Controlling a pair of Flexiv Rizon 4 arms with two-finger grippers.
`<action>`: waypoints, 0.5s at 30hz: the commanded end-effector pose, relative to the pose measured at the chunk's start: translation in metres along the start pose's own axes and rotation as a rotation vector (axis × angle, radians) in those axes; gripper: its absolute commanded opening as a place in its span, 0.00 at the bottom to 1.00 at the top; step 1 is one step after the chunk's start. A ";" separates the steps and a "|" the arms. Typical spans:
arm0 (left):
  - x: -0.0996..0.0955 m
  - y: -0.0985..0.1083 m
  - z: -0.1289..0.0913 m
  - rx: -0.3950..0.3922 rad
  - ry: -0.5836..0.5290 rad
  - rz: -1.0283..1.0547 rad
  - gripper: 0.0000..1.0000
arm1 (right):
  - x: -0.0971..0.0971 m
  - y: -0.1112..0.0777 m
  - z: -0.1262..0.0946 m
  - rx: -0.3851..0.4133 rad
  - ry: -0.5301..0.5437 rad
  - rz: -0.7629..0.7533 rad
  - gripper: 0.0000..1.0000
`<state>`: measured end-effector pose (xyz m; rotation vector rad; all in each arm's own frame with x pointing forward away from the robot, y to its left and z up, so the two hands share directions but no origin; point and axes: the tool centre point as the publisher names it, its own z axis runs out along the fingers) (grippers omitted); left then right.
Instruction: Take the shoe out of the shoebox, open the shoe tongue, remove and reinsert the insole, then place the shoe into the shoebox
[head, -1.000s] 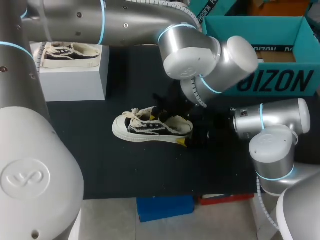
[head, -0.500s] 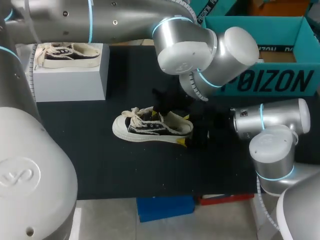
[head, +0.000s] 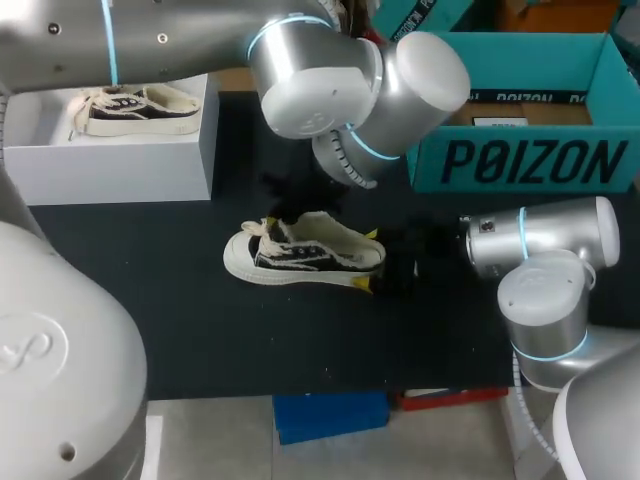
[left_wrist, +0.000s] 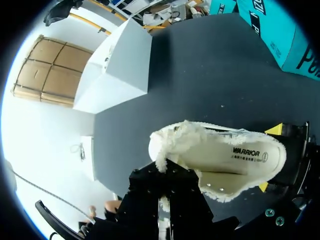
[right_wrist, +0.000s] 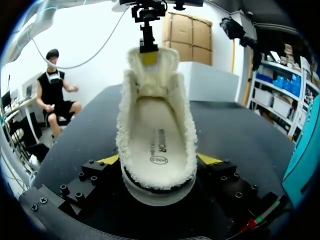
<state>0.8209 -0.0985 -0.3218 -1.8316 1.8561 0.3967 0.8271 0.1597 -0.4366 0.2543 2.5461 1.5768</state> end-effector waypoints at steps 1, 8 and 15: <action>-0.014 0.004 0.012 -0.008 0.028 -0.017 0.00 | -0.001 -0.001 0.002 0.005 -0.003 0.003 0.00; -0.024 0.006 0.024 -0.030 0.024 -0.048 0.00 | -0.001 -0.001 0.002 0.005 -0.003 0.003 0.00; -0.028 0.007 0.032 -0.047 0.021 -0.063 1.00 | -0.001 -0.001 0.002 0.005 -0.003 0.003 0.00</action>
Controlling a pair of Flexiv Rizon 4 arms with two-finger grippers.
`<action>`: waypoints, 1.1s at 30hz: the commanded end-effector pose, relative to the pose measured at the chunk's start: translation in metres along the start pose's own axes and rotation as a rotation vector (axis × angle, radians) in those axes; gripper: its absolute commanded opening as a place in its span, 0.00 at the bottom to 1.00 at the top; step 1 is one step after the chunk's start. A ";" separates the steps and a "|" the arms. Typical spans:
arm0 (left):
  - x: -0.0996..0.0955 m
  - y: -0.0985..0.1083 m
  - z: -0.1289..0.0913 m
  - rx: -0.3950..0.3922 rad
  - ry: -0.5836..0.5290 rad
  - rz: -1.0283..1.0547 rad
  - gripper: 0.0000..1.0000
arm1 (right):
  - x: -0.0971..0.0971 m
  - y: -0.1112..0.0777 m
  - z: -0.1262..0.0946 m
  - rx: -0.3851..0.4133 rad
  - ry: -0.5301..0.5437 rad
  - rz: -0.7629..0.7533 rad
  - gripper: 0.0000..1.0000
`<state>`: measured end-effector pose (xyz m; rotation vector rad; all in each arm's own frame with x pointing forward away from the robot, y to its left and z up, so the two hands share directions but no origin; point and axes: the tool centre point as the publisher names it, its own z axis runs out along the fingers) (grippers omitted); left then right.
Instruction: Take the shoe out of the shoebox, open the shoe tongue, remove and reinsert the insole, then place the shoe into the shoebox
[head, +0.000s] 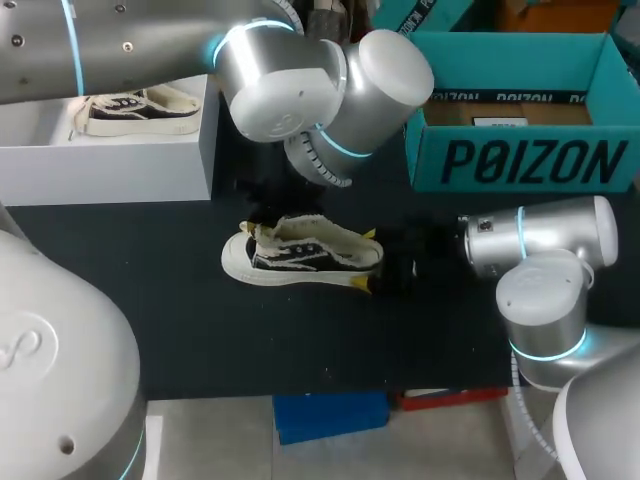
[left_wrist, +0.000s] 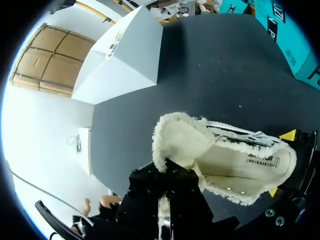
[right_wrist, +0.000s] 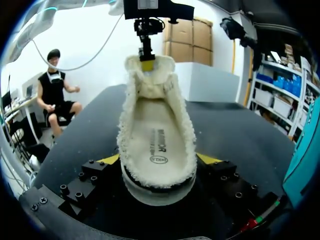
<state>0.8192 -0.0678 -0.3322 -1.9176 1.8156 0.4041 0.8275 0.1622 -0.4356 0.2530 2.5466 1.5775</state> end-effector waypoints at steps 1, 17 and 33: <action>-0.008 0.001 0.008 -0.008 0.008 -0.007 1.00 | -0.001 -0.003 0.001 0.005 -0.004 0.003 0.00; -0.021 0.005 0.036 -0.053 0.017 -0.029 1.00 | -0.001 -0.003 0.001 0.005 -0.004 0.003 0.00; -0.039 0.002 -0.022 0.064 0.220 0.153 0.56 | -0.001 -0.003 0.001 0.005 -0.004 0.003 0.00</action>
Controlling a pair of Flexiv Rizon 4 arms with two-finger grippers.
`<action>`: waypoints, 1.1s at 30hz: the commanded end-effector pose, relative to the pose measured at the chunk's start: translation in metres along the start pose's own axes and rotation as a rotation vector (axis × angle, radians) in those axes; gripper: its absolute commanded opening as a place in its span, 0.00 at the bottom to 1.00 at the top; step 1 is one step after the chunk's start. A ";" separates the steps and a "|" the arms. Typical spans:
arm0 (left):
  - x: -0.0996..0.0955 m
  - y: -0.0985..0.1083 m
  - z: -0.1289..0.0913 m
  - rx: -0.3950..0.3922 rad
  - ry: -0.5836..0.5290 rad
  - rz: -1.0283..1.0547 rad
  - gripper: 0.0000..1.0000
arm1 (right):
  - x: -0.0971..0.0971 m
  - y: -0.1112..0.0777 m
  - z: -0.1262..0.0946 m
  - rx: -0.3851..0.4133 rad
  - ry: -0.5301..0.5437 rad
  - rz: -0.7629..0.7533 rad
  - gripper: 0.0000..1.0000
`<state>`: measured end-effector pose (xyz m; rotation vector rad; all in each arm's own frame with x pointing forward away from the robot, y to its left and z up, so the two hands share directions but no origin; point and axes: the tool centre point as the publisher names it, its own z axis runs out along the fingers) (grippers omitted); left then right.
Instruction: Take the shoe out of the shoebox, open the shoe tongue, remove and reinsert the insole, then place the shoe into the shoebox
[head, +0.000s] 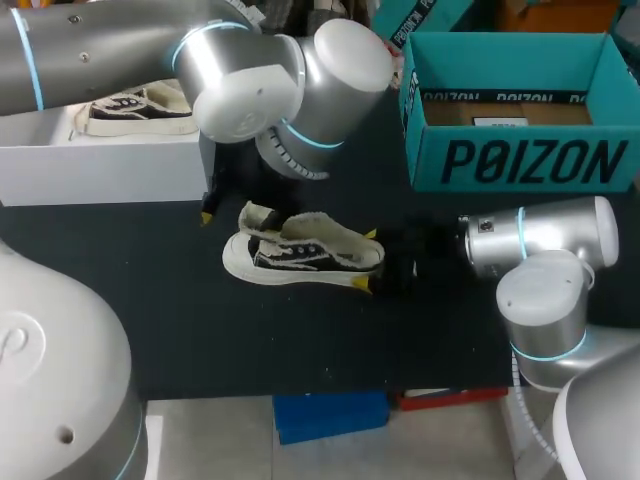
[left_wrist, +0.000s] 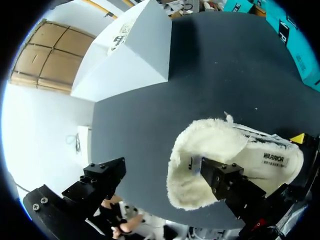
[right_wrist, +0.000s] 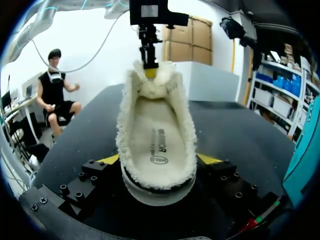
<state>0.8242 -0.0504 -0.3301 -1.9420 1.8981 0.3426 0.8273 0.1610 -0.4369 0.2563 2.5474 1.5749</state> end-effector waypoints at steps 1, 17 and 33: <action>-0.019 0.009 -0.041 0.081 0.197 0.227 0.31 | -0.001 -0.001 0.001 0.003 -0.003 0.002 0.00; 0.045 -0.008 -0.098 0.129 0.727 1.048 0.00 | -0.001 -0.001 0.001 0.003 -0.003 0.002 0.00; 0.048 -0.006 -0.099 0.132 0.752 1.127 0.00 | -0.001 -0.001 0.001 0.003 -0.003 0.002 0.00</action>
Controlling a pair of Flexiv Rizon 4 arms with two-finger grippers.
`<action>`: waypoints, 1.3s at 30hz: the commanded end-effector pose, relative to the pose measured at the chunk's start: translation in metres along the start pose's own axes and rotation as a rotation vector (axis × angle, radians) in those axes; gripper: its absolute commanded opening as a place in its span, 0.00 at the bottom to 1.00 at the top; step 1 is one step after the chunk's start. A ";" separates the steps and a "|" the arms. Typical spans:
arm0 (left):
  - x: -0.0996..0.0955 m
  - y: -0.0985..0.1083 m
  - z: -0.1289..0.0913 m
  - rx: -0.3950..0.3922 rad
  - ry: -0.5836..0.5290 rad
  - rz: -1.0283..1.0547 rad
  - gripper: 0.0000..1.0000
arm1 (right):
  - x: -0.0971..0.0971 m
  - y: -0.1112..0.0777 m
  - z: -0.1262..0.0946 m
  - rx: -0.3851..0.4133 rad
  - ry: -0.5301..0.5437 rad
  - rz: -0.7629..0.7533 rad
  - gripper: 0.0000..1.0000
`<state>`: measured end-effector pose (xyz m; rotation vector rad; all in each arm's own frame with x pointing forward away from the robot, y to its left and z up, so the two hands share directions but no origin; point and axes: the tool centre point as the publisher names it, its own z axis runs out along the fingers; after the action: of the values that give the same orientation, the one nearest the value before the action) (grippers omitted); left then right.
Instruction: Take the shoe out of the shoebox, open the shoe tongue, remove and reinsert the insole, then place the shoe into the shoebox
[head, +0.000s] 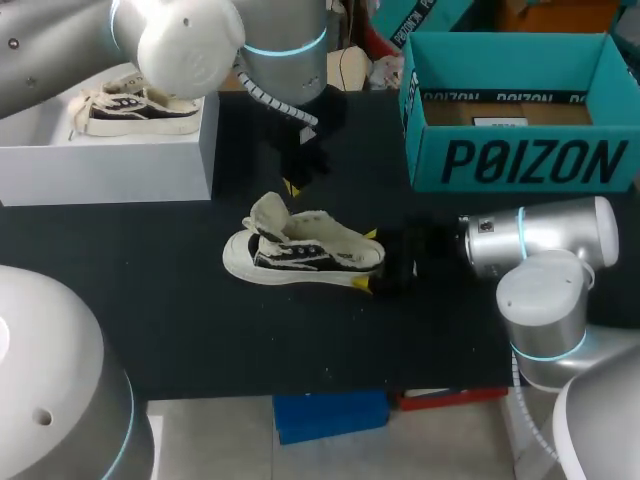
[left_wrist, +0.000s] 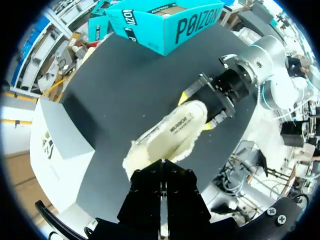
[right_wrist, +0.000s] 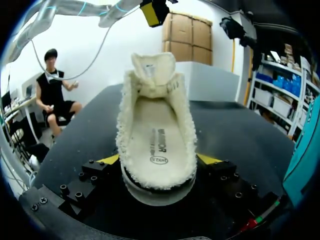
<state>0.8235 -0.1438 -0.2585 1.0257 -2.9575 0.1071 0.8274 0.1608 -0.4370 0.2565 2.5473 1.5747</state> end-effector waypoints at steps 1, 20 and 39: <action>0.001 0.004 0.005 0.004 0.187 0.307 0.00 | -0.001 -0.001 0.001 0.003 -0.002 0.002 0.00; 0.002 -0.028 0.036 -0.081 0.349 0.828 0.00 | -0.001 -0.001 0.001 0.003 -0.002 0.002 0.00; 0.006 -0.031 0.078 -0.089 0.397 0.802 0.00 | -0.001 -0.001 0.001 0.003 -0.002 0.002 0.00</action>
<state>0.8365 -0.1753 -0.3330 -0.2169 -2.7685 0.1622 0.8274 0.1608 -0.4369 0.2565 2.5472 1.5748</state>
